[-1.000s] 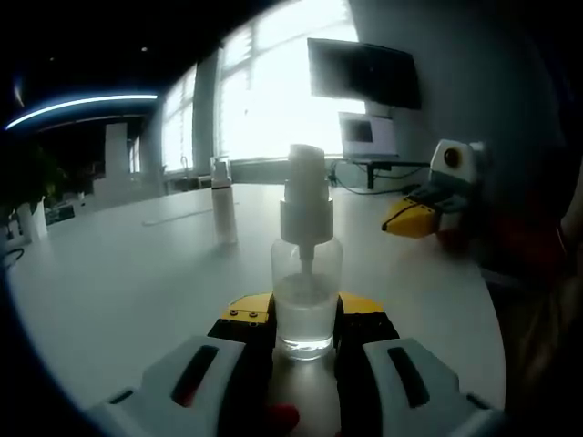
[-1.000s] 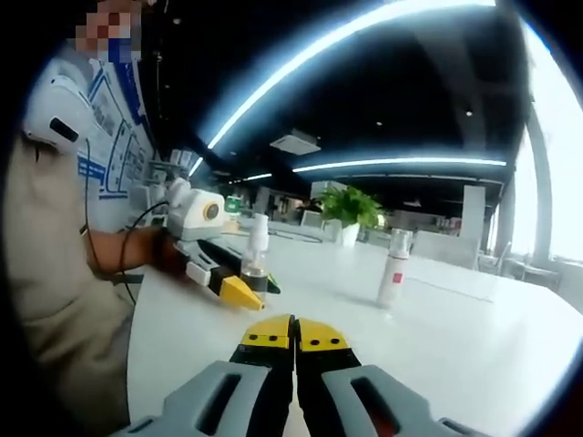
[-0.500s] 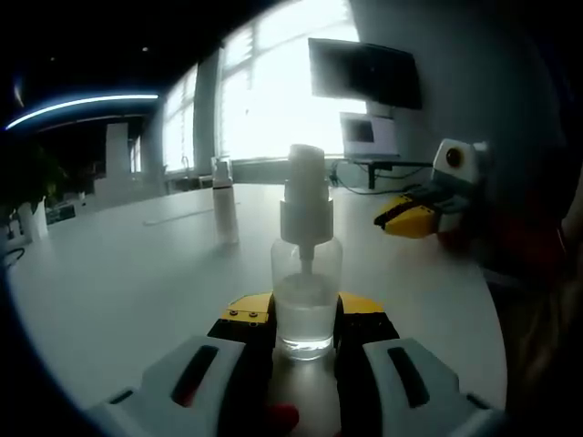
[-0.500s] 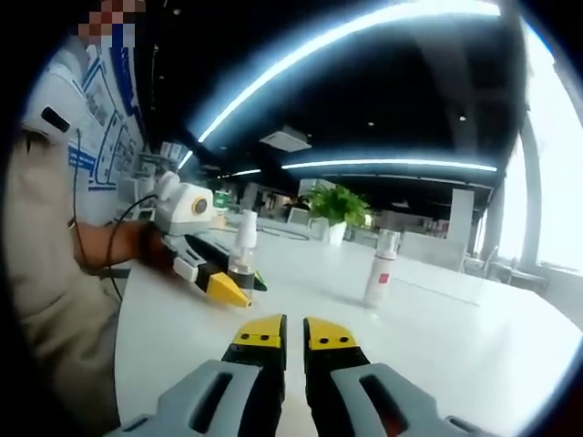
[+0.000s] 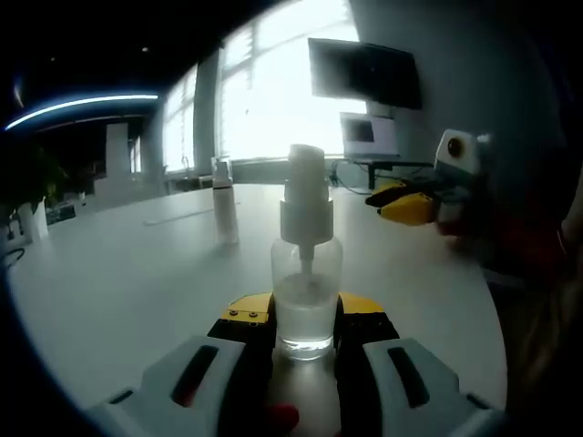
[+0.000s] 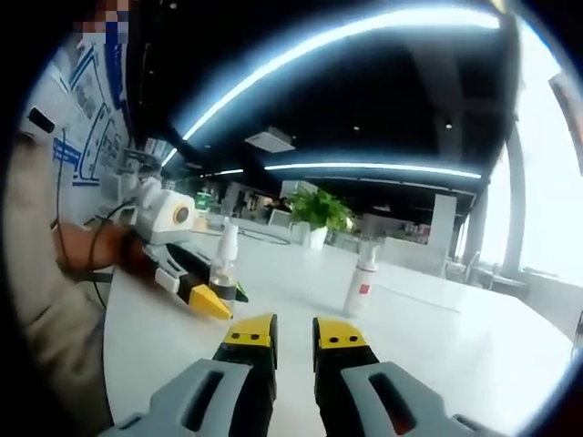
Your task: Clamp pump bottle remove cover press pump head put on cover
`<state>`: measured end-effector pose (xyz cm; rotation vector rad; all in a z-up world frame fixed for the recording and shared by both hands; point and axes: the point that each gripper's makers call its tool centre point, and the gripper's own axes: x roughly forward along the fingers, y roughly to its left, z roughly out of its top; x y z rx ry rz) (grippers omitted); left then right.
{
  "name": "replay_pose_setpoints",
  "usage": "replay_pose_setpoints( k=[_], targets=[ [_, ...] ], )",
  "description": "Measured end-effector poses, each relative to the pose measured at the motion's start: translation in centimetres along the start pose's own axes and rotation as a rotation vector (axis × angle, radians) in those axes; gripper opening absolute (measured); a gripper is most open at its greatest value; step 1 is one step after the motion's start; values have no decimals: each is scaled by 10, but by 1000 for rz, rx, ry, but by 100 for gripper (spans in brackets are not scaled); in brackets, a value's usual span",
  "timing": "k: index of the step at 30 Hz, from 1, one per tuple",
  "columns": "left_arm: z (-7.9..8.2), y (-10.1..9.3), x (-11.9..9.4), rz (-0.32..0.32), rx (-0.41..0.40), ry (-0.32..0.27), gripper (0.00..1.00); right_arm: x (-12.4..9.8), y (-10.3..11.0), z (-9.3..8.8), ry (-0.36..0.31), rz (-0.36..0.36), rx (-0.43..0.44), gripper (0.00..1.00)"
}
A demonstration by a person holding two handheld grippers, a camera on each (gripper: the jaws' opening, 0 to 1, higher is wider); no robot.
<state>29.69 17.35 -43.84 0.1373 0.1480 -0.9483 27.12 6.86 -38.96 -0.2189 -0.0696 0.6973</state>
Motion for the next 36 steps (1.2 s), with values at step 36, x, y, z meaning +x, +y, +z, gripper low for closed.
replay_pose_setpoints(
  k=[36],
  targets=[
    [0,0,-1,2,-4,1,16,41,-43,-35,162,-134,110,29]
  ],
)
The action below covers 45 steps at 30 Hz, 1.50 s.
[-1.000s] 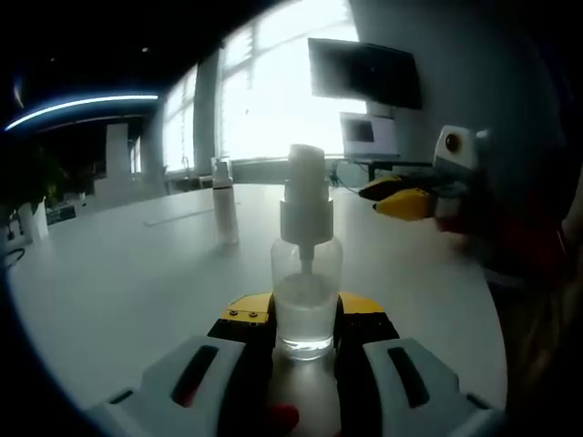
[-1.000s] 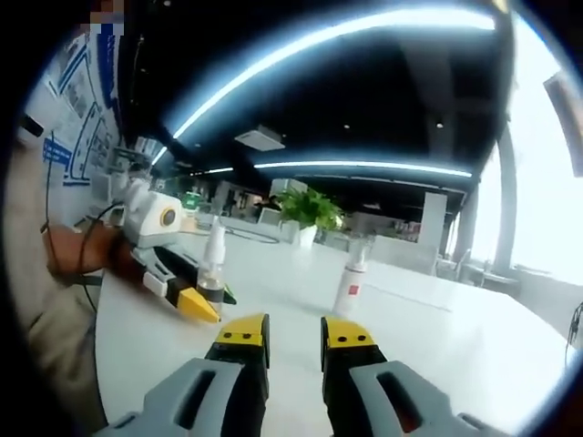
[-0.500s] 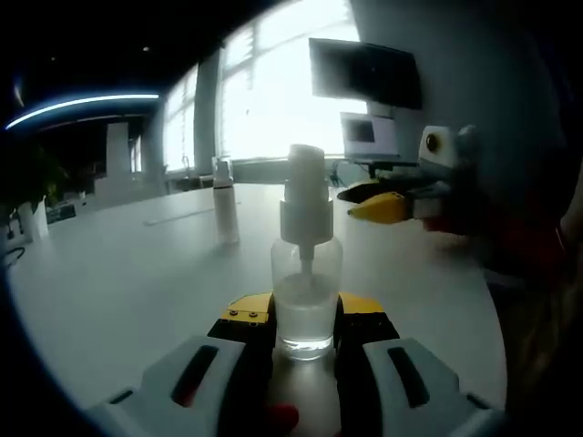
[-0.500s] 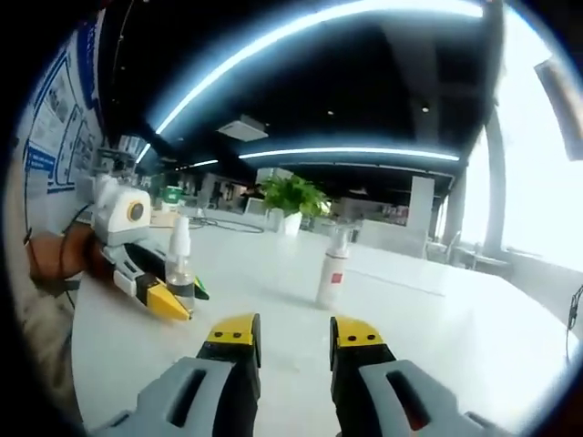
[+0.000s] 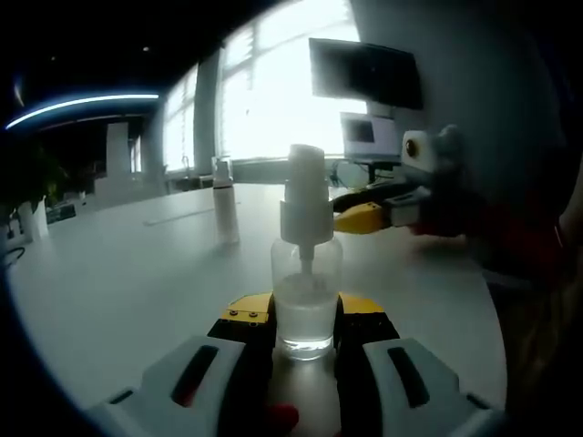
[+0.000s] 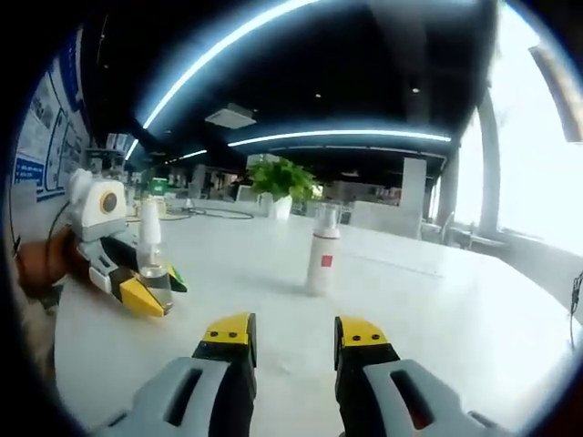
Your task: Clamp pump bottle remove cover press pump head put on cover
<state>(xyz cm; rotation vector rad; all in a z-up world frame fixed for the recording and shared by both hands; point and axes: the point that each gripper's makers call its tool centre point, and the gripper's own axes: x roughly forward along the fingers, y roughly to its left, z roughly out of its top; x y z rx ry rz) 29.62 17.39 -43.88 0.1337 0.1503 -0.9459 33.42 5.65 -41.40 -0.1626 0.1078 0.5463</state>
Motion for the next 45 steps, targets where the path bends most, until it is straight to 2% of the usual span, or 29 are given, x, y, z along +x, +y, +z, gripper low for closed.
replay_pose_setpoints(
  k=[6,9,26,45],
  targets=[
    [0,1,0,0,-2,0,16,9,-5,-8,31,-24,6,30],
    [0,0,0,-1,-3,0,16,12,-7,-8,25,-24,47,30],
    [0,0,1,-3,-4,0,16,18,-6,-13,22,-17,66,26],
    [0,-1,1,-2,3,0,16,20,-2,-15,30,-14,30,17]
  ],
)
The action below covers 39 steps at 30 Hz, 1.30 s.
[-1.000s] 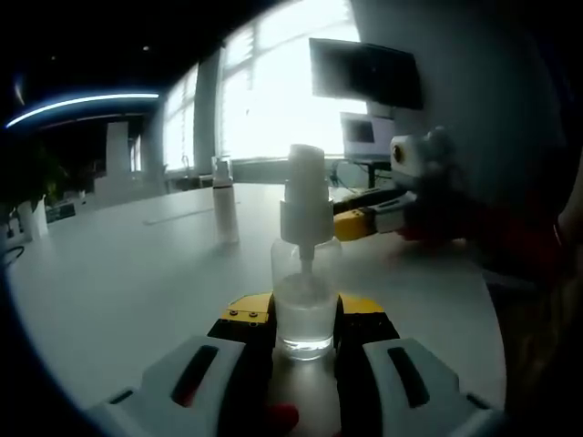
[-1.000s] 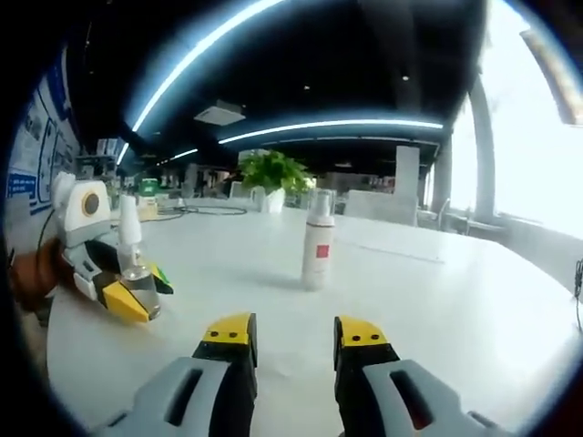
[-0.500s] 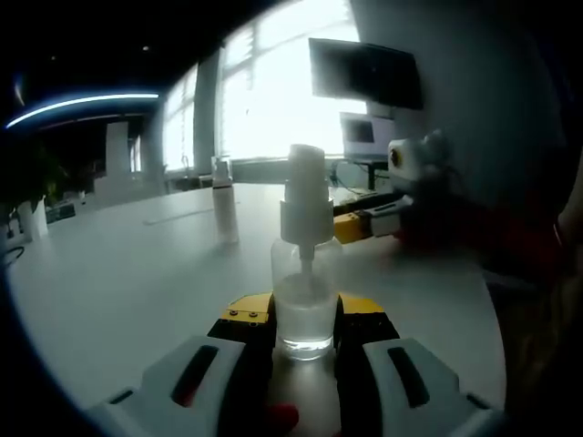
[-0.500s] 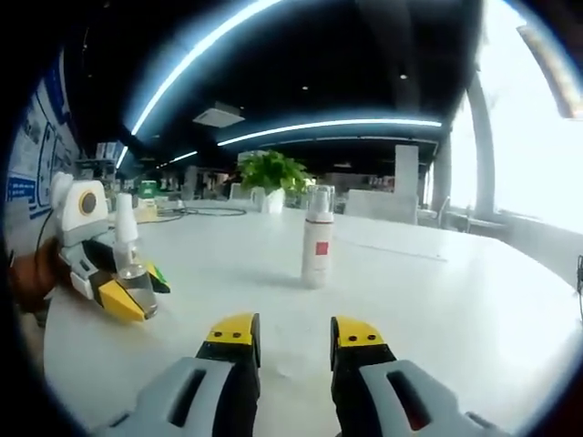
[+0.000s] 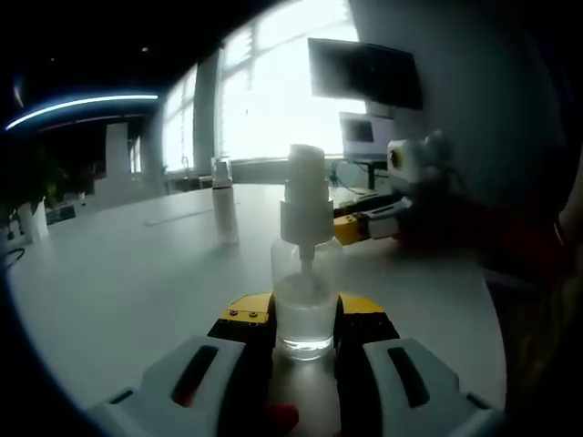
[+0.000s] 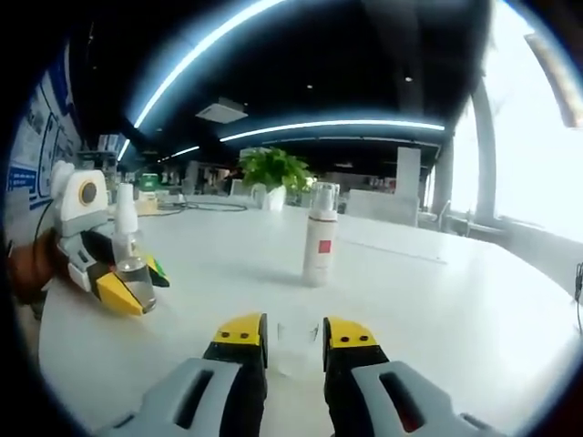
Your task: Clamp pump bottle remove cover press pump head put on cover
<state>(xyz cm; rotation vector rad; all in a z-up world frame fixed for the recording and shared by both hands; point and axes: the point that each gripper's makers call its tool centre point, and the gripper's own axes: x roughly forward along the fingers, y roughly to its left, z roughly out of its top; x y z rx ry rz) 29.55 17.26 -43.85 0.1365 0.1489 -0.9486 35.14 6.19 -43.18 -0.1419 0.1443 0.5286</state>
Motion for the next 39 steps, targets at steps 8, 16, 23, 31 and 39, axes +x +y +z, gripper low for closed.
replay_pose_setpoints(
  k=[8,16,23,31,39],
  targets=[
    [0,1,0,-1,1,0,16,0,-1,0,-1,-5,5,13],
    [0,1,0,-2,0,-1,16,0,-1,0,-7,-8,-2,12],
    [0,1,0,-2,0,-1,16,0,0,0,-10,-6,-13,12],
    [0,1,0,-1,0,0,16,0,0,0,-11,3,-12,12],
    [0,0,0,-1,-1,0,16,0,2,1,-14,12,-23,12]
  ],
)
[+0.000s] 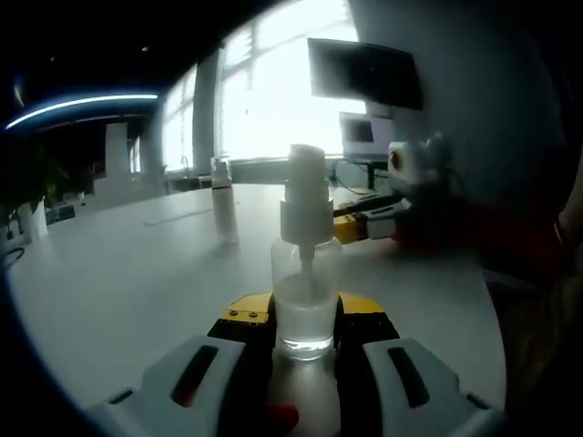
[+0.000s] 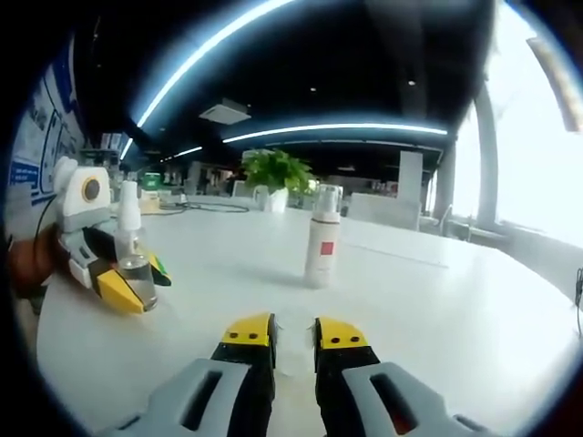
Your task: Clamp pump bottle remove cover press pump head put on cover
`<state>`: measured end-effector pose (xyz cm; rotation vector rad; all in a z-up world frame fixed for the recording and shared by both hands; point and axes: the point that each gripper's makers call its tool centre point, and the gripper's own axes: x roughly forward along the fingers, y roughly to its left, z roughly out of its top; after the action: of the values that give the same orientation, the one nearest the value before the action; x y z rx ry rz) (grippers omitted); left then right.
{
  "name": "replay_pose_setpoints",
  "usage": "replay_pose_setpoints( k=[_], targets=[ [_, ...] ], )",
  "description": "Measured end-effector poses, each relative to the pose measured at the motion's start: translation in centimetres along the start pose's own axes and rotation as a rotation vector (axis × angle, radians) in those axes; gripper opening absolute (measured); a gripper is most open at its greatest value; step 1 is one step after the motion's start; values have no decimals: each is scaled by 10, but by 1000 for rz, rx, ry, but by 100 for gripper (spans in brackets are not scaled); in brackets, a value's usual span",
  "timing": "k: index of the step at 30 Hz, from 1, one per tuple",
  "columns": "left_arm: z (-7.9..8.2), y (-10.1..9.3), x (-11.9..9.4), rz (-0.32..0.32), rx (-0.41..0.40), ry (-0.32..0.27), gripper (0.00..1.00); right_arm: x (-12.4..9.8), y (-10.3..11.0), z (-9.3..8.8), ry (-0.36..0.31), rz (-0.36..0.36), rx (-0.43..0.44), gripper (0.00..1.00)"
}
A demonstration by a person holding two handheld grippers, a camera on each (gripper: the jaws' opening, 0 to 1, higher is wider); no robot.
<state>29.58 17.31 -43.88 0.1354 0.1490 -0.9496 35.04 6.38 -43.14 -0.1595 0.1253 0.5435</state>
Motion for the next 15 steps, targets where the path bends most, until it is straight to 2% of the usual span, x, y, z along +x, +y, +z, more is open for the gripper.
replay_pose_setpoints(
  k=[7,15],
  targets=[
    [0,0,0,0,0,0,16,-1,1,2,-7,8,-14,12],
    [0,0,0,0,-1,0,16,-3,0,6,-22,3,13,12]
  ],
)
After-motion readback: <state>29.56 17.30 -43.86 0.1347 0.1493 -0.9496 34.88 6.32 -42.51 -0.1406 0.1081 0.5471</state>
